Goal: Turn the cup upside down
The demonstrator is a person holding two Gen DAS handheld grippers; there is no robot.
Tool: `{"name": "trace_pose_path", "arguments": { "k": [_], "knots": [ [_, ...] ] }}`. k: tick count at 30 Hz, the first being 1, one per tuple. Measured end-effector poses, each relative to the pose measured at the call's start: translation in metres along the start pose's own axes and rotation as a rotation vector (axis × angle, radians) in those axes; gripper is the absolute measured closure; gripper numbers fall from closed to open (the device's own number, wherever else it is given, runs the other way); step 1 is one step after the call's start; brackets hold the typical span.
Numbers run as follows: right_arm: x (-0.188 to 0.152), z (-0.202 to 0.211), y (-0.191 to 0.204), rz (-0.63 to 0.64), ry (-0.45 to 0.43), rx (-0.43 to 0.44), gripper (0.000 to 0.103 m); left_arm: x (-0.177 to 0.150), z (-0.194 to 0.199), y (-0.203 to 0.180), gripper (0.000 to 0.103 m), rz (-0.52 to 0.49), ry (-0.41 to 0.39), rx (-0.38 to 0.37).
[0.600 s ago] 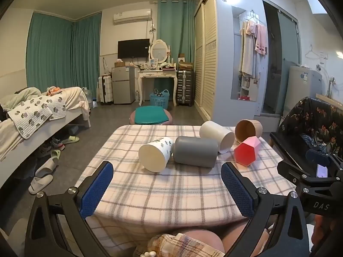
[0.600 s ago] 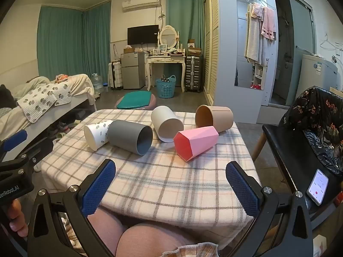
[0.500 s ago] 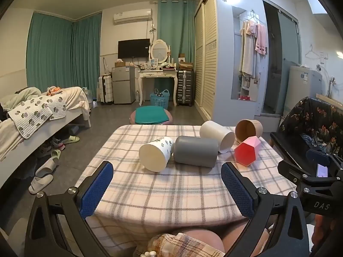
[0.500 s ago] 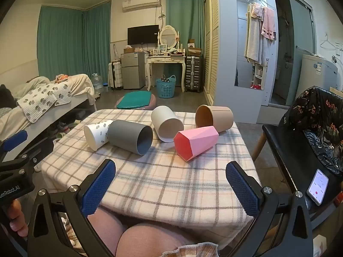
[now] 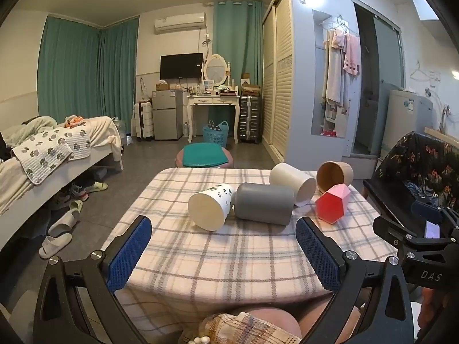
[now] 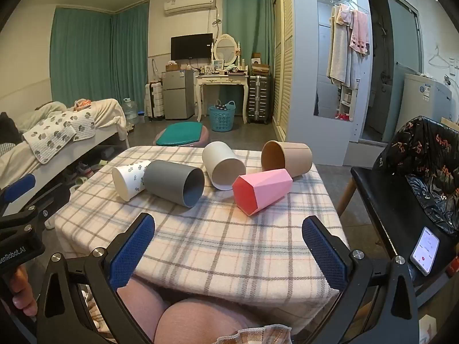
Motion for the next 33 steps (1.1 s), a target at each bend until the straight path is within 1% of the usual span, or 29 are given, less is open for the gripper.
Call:
{"name": "trace_pose_path", "arguments": {
  "k": [25, 26, 33],
  "knots": [
    [0.0002, -0.0003, -0.0005, 0.002, 0.0, 0.003, 0.0, -0.0017, -0.0017, 0.0027, 0.0, 0.007, 0.0, 0.004],
    [-0.0001, -0.0022, 0.0061, 0.003, 0.0, 0.004, 0.0, -0.0015, -0.0012, 0.0029, 0.0, 0.007, -0.001, 0.004],
    [-0.0007, -0.0018, 0.0057, 0.004, 0.0, 0.003, 0.0, -0.0019, -0.0015, 0.003, 0.0, 0.009, -0.001, 0.003]
  ]
}}
Point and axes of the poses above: each gripper's, at about its wrist camera, not at the fingertips, and z roughly against the way its jaws point, y to its left, x to its top, the point moved 9 cm from there along -z, roughly the way its jaws point, and after that the axes turned 7 degrees about -y, right-handed, at the moved point
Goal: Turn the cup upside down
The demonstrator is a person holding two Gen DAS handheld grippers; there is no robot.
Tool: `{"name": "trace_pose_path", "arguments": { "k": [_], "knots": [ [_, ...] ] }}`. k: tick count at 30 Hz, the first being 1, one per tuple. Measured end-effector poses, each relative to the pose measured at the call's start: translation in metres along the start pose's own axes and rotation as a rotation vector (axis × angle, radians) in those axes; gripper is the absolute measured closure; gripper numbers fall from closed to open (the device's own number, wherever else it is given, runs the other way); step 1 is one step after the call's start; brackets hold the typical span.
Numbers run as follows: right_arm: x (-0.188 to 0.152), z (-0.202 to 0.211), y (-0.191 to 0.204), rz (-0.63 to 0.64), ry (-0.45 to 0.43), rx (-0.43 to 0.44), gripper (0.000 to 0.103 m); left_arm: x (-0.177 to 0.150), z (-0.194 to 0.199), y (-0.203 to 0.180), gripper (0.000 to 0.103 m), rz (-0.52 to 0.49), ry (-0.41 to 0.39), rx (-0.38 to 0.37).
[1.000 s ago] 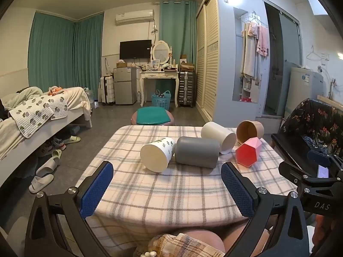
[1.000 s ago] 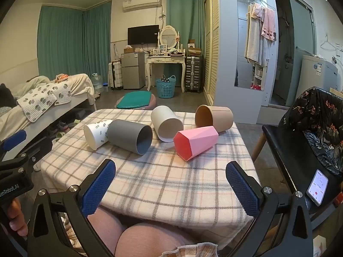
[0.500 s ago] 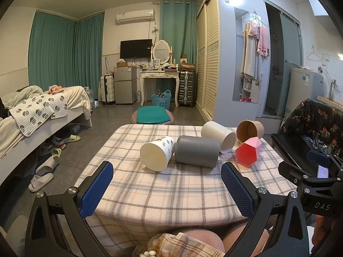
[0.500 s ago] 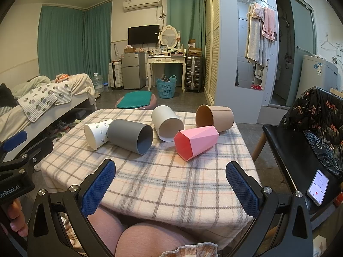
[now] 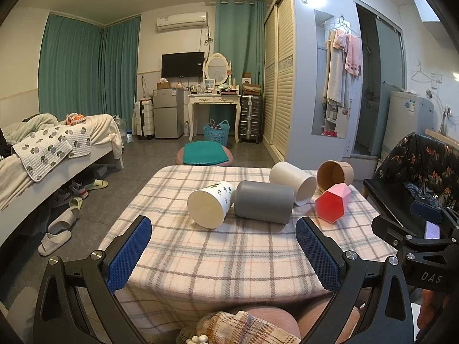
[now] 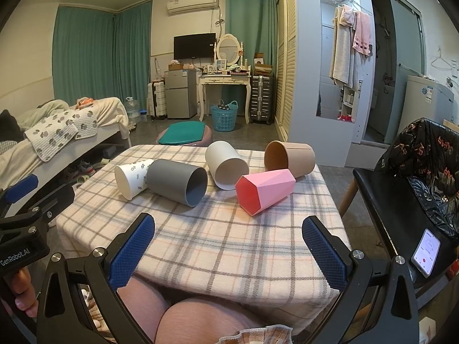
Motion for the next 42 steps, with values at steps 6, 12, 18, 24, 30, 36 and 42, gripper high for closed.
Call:
{"name": "trace_pose_path", "arguments": {
  "k": [6, 12, 18, 24, 30, 36, 42],
  "knots": [
    [0.0016, 0.0013, 0.0004, 0.001, 0.0, 0.002, 0.0, -0.0002, -0.0011, -0.0011, 0.0, -0.002, -0.003, 0.003],
    [0.0009, 0.0001, 0.001, 0.002, -0.001, 0.004, 0.0, 0.0003, -0.0008, -0.002, 0.0, -0.001, -0.005, 0.002],
    [0.001, 0.0003, 0.0013, 0.003, 0.0, 0.002, 0.0, 0.0003, -0.0007, -0.002, 0.0, -0.001, -0.006, 0.003],
    [0.0032, 0.0005, 0.0021, 0.008, 0.001, 0.009, 0.0, 0.0003, -0.0006, -0.002, 0.0, -0.001, -0.006, 0.002],
    [0.0031, 0.0004, 0.0026, 0.009, -0.001, 0.008, 0.0, 0.0001, -0.0006, -0.0019, 0.0, -0.001, -0.005, 0.003],
    [0.0037, 0.0008, 0.0029, 0.01, 0.0, 0.009, 0.0, 0.0, -0.0007, -0.002, 0.0, -0.001, -0.005, 0.002],
    [0.0034, 0.0003, 0.0035, 0.011, 0.001, 0.01, 0.0, -0.0002, -0.0008, -0.0019, 0.0, 0.0, -0.004, 0.003]
  ]
}}
Point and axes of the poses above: each gripper's, at about its wrist camera, not at the fingertips, and z roughly against the way its jaws point, y to its left, x to its top, the point moved 9 cm from there along -z, roughly the way its jaws point, and after that the axes turned 7 degrees about -y, right-handed, at the moved point
